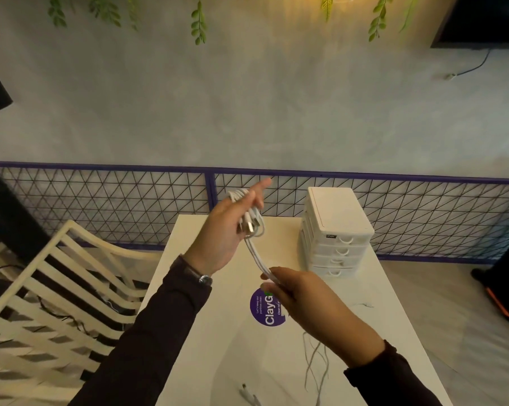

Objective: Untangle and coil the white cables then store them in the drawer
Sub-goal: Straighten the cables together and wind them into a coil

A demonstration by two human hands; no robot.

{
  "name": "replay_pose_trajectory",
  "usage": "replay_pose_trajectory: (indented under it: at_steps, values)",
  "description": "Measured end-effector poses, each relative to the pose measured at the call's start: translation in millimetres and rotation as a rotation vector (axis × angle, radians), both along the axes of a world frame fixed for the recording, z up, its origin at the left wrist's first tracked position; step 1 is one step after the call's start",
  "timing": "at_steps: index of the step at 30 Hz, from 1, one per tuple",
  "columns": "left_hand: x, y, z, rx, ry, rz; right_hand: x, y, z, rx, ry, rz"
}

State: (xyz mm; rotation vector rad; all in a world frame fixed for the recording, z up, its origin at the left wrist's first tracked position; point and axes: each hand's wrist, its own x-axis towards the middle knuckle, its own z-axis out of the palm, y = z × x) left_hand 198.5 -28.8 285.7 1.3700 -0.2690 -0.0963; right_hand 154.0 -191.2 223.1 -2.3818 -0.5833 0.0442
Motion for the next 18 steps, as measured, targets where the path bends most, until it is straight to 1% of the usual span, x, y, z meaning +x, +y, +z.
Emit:
replay_pose_trajectory:
  at_steps: [2,4,5,6,8,9,11,13,15,18]
  values:
    - [-5,-7,0,0.336,-0.123,0.003,-3,-1,8,-0.162,-0.16,0.051]
    - [-5,-12,-7,0.649,-0.224,-0.049,-5,-4,14,-0.225,-0.302,0.086]
    - [-5,-12,-10,0.744,-0.235,-0.079,-5,-8,16,-0.237,-0.362,0.119]
    - [-5,-11,-14,0.79,-0.223,-0.105,-4,-13,19,-0.238,-0.403,0.136]
    - [-9,-7,-19,0.781,-0.157,-0.163,-2,-23,26,-0.177,-0.448,0.124]
    - [-12,-6,-20,0.761,-0.121,-0.193,-1,-26,30,-0.138,-0.432,0.115]
    - [-15,-4,-20,0.711,-0.071,-0.233,2,-32,37,-0.052,-0.371,0.085]
    - [-18,-5,-18,0.702,-0.01,-0.296,4,-35,42,0.015,-0.298,0.064]
    - [-20,-5,-19,0.715,0.059,-0.385,8,-37,47,0.068,-0.237,0.065]
    - [-22,-7,-25,0.667,0.146,-0.465,13,-40,53,0.136,-0.158,0.099]
